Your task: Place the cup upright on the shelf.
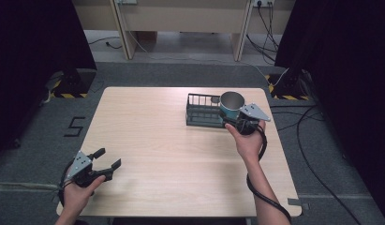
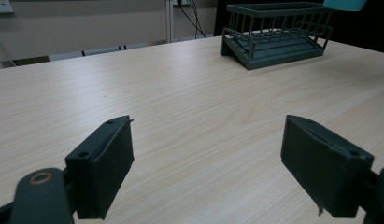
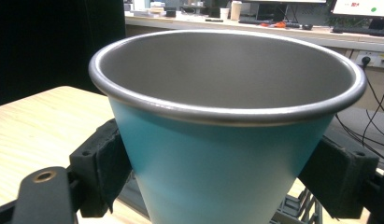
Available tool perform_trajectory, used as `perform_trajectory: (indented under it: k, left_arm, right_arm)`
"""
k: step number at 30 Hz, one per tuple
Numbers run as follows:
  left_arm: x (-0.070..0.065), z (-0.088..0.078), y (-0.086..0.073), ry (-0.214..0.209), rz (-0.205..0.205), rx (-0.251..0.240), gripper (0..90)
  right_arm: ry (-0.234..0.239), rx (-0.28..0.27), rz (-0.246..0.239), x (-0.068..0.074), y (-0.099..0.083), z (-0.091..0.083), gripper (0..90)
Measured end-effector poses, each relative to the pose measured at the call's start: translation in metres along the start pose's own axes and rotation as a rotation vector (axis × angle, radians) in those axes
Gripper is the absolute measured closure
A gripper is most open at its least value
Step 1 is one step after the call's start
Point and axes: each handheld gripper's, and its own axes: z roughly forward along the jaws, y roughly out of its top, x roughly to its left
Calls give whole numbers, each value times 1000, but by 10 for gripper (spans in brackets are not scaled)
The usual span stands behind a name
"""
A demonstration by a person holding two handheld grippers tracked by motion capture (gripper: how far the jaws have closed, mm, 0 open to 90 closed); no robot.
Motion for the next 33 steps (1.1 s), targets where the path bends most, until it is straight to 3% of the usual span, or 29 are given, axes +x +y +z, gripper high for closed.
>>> perform_trajectory:
  k: [33]
  left_arm:
    - [0, 0, 0, -3, -6, -4, 164]
  right_arm:
    - [-38, 21, 22, -9, 18, 33, 180]
